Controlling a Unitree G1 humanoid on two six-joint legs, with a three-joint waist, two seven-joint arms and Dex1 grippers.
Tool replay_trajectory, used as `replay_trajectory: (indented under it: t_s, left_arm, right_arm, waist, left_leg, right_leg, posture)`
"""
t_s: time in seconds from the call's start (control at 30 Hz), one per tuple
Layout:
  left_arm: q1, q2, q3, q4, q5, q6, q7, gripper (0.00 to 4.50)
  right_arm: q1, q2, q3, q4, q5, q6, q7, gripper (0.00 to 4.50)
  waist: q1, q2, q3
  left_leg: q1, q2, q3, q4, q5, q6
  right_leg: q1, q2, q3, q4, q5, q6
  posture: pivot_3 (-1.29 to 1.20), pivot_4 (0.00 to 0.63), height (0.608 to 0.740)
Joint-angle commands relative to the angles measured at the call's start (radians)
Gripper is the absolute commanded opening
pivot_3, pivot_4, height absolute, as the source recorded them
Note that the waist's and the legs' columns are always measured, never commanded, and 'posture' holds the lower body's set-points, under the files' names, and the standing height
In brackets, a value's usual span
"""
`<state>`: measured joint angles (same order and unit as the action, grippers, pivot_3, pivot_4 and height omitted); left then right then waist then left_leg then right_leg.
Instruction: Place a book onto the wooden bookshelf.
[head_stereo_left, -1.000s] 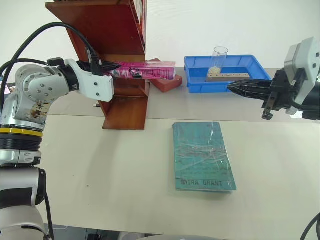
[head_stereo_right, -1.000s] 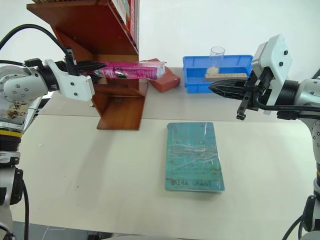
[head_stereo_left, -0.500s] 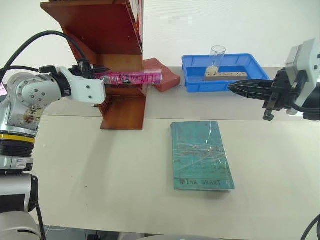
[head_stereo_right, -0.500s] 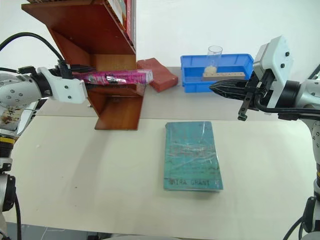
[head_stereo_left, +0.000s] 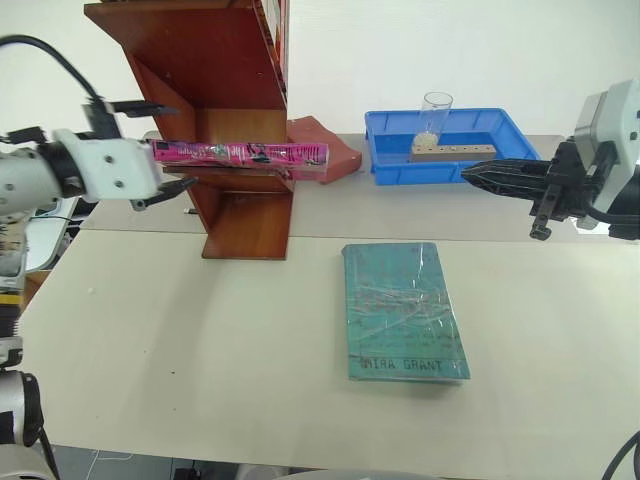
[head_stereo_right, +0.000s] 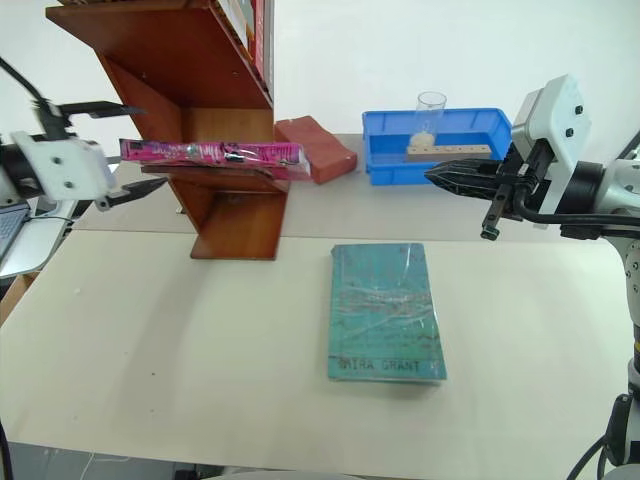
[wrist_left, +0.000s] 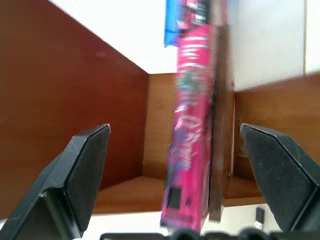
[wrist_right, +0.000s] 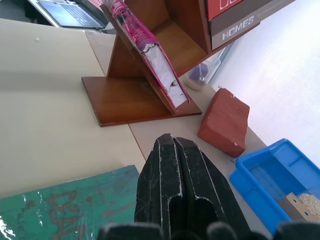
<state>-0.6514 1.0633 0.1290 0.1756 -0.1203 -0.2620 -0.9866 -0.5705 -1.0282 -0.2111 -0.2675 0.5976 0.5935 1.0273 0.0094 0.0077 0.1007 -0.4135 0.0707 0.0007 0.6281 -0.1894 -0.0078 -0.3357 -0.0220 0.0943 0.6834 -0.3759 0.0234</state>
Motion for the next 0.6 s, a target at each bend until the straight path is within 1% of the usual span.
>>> replay_trajectory:
  t_s: [0.03, 0.07, 0.13, 0.23, 0.3, 0.4, 0.5, 0.6]
  left_arm:
    - [0.056, 0.032, 0.134, -0.111, -0.208, 0.326, -0.022, 4.46]
    - [0.107, 0.041, 0.166, -0.148, -0.255, 0.440, -0.027, 4.46]
    - [0.192, 0.061, 0.203, -0.212, -0.310, 0.594, -0.038, 4.46]
    - [0.350, 0.068, 0.237, -0.299, -0.303, 0.643, -0.058, 4.46]
    - [0.443, 0.056, 0.263, -0.355, -0.329, 0.683, -0.082, 4.46]
    - [0.495, 0.037, 0.292, -0.407, -0.369, 0.724, -0.081, 4.46]
    - [0.511, 0.023, 0.312, -0.441, -0.404, 0.769, -0.068, 4.46]
    - [0.529, 0.025, 0.317, -0.453, -0.402, 0.767, -0.081, 4.46]
  right_arm:
    - [-0.024, -0.031, -0.008, 0.020, -0.025, -0.047, 0.040, 0.00]
    - [-0.027, -0.041, -0.001, 0.033, -0.035, -0.060, 0.061, 0.00]
    - [-0.033, -0.056, 0.009, 0.055, -0.051, -0.081, 0.093, 0.00]
    - [-0.048, -0.070, 0.023, 0.081, -0.064, -0.103, 0.130, 0.00]
    - [-0.063, -0.071, 0.039, 0.091, -0.072, -0.112, 0.150, 0.00]
    - [-0.078, -0.064, 0.054, 0.094, -0.080, -0.113, 0.162, 0.00]
    - [-0.090, -0.056, 0.068, 0.092, -0.086, -0.112, 0.168, 0.00]
    - [-0.099, -0.049, 0.078, 0.094, -0.090, -0.114, 0.168, 0.00]
  waist:
    - [-0.001, 0.000, 0.000]
    - [-0.003, -0.001, 0.000]
    - [-0.007, -0.001, 0.002]
    - [-0.013, -0.002, 0.003]
    - [-0.017, -0.002, 0.003]
    - [-0.016, -0.004, 0.004]
    - [-0.013, -0.005, 0.004]
    - [-0.012, -0.005, 0.004]
  left_leg:
    - [0.001, 0.000, 0.000, 0.000, 0.000, 0.000]
    - [0.001, 0.000, 0.000, 0.000, 0.000, 0.000]
    - [0.004, 0.000, 0.001, -0.001, 0.000, 0.000]
    - [0.006, 0.001, 0.001, -0.002, 0.000, 0.000]
    - [0.007, 0.001, 0.002, -0.002, 0.000, 0.000]
    - [0.007, 0.002, 0.002, -0.002, 0.000, 0.000]
    - [0.007, 0.003, 0.002, -0.002, 0.000, 0.000]
    - [0.007, 0.002, 0.003, -0.002, 0.000, 0.000]
  right_leg:
    - [0.000, 0.000, 0.000, 0.000, -0.001, 0.002]
    - [0.000, 0.000, 0.000, 0.000, -0.002, 0.004]
    - [0.000, 0.000, 0.000, 0.000, -0.003, 0.005]
    - [0.001, 0.000, -0.001, 0.000, -0.003, 0.004]
    - [0.000, 0.000, -0.001, 0.000, -0.002, 0.003]
    - [0.000, 0.000, -0.001, 0.000, 0.000, -0.003]
    - [0.000, 0.000, -0.002, 0.000, -0.001, -0.003]
    - [0.000, -0.001, -0.001, -0.001, -0.001, -0.003]
  posture:
    - [0.00, 0.150, 0.649]
    - [0.00, 0.150, 0.649]
    - [0.00, 0.150, 0.649]
    - [0.00, 0.150, 0.649]
    - [0.00, 0.150, 0.649]
    - [0.00, 0.150, 0.649]
    - [0.00, 0.150, 0.649]
    - [0.00, 0.150, 0.649]
